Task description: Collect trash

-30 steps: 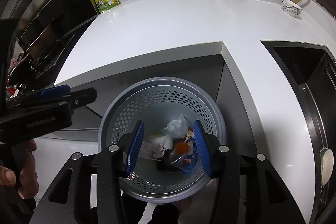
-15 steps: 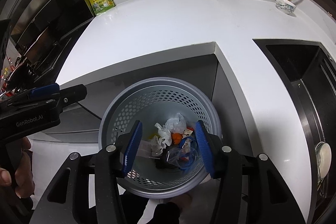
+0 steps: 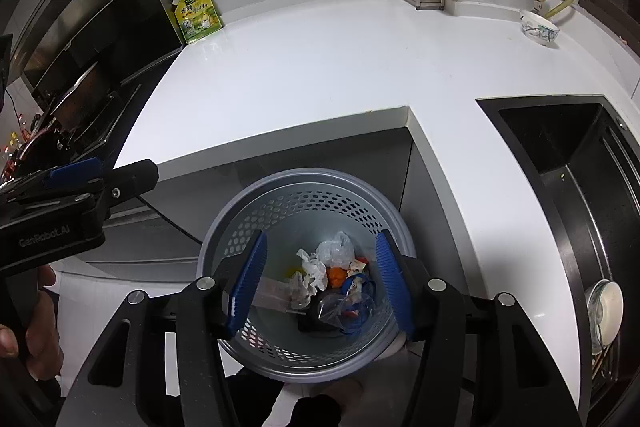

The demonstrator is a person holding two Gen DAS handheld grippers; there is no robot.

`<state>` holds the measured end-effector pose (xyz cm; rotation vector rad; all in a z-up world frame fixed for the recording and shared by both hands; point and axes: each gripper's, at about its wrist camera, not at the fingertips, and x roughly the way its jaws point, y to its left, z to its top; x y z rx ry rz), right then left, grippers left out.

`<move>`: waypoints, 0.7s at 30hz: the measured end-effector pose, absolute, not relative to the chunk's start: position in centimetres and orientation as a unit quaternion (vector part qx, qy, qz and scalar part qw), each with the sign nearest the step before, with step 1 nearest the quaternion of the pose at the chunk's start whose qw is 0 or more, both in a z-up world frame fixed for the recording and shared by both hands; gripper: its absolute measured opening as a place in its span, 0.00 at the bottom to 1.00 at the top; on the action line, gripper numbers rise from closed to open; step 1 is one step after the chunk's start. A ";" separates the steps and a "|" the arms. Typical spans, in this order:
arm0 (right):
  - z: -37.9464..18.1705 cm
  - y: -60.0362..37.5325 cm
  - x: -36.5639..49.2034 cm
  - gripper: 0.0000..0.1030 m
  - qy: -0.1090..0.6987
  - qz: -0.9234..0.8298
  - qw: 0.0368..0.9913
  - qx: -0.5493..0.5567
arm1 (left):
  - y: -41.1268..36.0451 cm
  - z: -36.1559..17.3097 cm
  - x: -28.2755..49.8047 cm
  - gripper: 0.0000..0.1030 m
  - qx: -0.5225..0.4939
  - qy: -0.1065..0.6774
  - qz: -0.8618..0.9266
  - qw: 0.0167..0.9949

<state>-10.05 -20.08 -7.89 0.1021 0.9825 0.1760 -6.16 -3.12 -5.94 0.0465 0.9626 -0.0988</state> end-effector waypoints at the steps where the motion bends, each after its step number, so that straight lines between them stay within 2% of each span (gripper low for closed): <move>1: -7.8 -20.1 -10.1 0.53 0.470 0.084 0.877 0.050 | -3.1 -5.9 -6.2 0.93 0.023 0.462 -0.046 0.886; 21: -7.6 -20.2 -10.2 0.55 0.470 0.080 0.877 0.051 | -2.4 -6.3 -6.3 0.94 0.009 0.477 -0.036 0.878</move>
